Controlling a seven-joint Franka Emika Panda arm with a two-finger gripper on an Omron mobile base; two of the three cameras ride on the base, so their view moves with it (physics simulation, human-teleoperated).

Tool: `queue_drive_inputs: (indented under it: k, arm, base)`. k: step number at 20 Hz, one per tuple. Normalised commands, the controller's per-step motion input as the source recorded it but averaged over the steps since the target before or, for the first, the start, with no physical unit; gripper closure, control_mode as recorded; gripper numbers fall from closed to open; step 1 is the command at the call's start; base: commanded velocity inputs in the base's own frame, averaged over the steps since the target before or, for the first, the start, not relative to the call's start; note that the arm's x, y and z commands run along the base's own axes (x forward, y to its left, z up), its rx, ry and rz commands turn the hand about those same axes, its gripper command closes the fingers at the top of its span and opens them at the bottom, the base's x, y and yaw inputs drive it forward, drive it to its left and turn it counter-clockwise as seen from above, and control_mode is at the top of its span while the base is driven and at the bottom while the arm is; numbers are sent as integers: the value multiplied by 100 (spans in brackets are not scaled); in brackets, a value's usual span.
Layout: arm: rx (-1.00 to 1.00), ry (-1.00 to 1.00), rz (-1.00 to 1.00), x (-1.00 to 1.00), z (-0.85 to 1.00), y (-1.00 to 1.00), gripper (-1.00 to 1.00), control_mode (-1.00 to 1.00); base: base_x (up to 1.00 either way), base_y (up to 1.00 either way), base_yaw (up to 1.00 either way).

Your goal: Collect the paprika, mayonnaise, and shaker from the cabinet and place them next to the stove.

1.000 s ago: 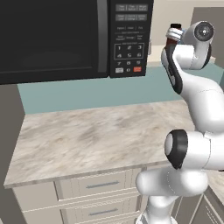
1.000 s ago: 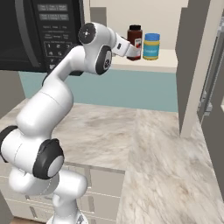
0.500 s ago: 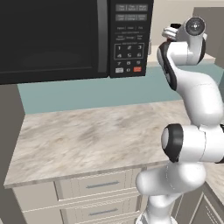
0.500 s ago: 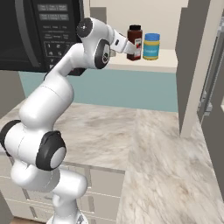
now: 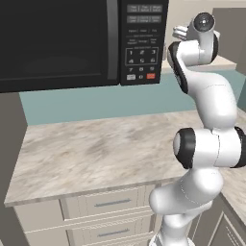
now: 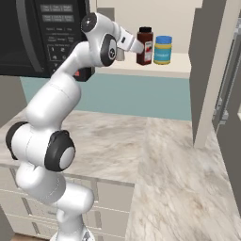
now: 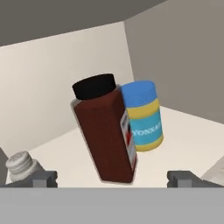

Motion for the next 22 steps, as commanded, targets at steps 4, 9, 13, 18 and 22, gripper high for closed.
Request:
queue_drive_inputs:
  k: [4,9,13,18,22]
  arm:
    - [0,1,-4,19,12,0,-100,-100]
    - [0,1,-2,18,2,0,-100,-100]
    - [0,0,0,18,0,0,-100,-100]
    - [0,1,0,21,0,-2,-100,-100]
    - [0,0,0,20,0,-4,-100,-100]
  base:
    - [0,0,0]
    - [0,0,0]
    - [0,0,0]
    - [0,0,0]
    - [0,0,0]
